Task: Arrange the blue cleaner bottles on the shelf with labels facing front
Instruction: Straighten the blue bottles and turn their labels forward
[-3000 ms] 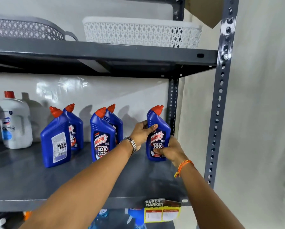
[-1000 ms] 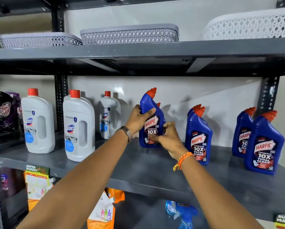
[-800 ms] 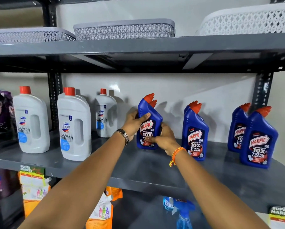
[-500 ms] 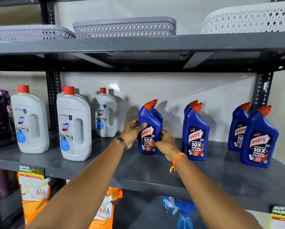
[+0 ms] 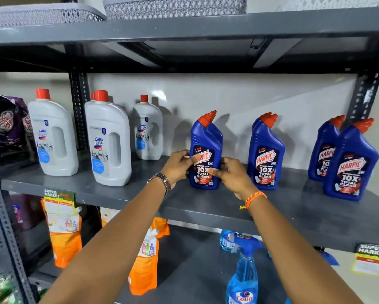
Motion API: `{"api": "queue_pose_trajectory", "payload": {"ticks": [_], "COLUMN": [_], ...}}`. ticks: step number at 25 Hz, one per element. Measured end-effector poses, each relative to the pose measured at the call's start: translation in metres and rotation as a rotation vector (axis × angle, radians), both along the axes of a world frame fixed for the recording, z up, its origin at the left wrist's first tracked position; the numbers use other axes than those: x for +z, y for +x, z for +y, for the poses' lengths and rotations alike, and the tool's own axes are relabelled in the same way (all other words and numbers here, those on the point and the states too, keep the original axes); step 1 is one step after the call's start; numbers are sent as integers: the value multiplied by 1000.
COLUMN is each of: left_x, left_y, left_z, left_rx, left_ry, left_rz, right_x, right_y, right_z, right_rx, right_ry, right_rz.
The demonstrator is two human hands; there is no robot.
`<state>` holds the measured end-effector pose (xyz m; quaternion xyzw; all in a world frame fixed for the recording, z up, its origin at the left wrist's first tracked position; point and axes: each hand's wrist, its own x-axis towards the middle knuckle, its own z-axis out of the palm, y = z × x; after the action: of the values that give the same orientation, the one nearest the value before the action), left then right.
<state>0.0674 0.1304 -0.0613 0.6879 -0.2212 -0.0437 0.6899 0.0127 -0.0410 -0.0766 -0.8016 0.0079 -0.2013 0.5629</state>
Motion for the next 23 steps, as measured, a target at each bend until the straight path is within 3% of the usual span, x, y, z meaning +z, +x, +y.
{"api": "queue_pose_trajectory", "payload": {"ticks": [9, 19, 21, 23], "left_x": [-11, -14, -14, -15], "left_y": [-47, -60, -70, -87], "left_z": [23, 23, 25, 25], "left_rx": [47, 88, 179, 388], "left_ry": [18, -5, 25, -46], "left_rz": [-113, -96, -146, -261], "right_x": [-8, -7, -5, -3], "right_y": [-54, -66, -74, -87], "right_z": [14, 19, 7, -19], "right_rx": [44, 61, 44, -125], "right_ry": [-76, -67, -64, 13], "right_rz": [-78, -57, -52, -156]}}
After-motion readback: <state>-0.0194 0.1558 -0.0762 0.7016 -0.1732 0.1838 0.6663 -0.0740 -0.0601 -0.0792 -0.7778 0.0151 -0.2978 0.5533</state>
